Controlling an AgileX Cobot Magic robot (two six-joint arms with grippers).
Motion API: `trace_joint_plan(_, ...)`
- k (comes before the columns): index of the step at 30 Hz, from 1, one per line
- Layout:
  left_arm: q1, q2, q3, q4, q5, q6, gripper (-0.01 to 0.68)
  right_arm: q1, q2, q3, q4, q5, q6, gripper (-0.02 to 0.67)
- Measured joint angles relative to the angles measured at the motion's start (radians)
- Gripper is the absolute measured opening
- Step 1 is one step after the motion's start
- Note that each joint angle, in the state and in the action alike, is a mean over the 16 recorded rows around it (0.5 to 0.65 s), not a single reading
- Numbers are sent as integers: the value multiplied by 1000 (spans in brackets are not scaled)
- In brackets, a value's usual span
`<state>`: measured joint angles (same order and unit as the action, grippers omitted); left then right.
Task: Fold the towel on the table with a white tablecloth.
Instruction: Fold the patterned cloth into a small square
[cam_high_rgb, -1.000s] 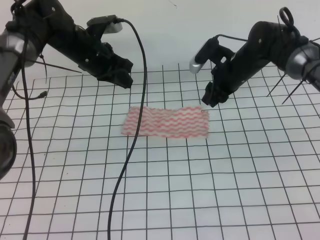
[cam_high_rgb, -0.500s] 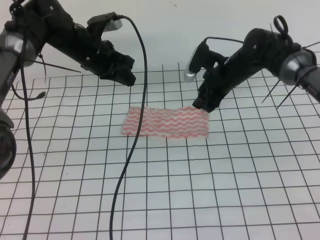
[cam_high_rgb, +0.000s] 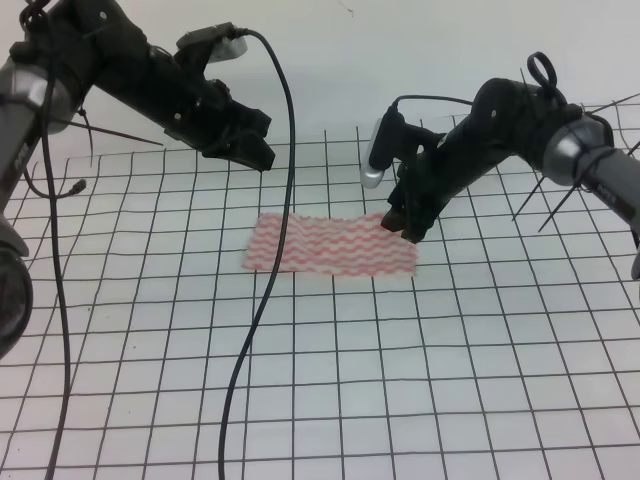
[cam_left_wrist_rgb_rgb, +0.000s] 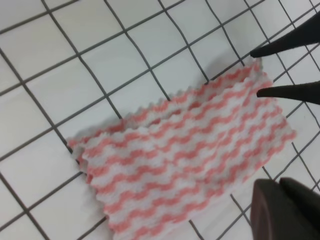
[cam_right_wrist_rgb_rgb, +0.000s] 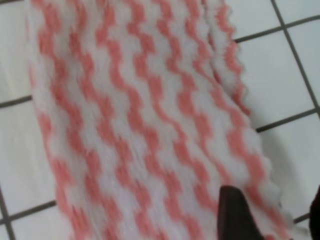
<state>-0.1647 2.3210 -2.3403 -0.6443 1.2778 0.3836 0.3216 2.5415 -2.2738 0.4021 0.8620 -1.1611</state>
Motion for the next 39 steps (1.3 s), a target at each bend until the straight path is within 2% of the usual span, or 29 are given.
trace_joint_plan(12, 1, 0, 0, -1, 0, -2, 0, 0, 6, 0, -4, 12, -9, 89)
trace_joint_plan(18, 3, 0, 0, -2, 0, -3, 0, 0, 3, -14, -25, 25, 10, 16)
trace_joint_plan(33, 4, 2, 0, -5, 0, 0, 0, 0, 10, -71, -105, 84, 89, 4)
trace_joint_plan(39, 4, 3, 0, -5, 0, 0, 0, 0, 21, -71, -126, 57, 123, 60)
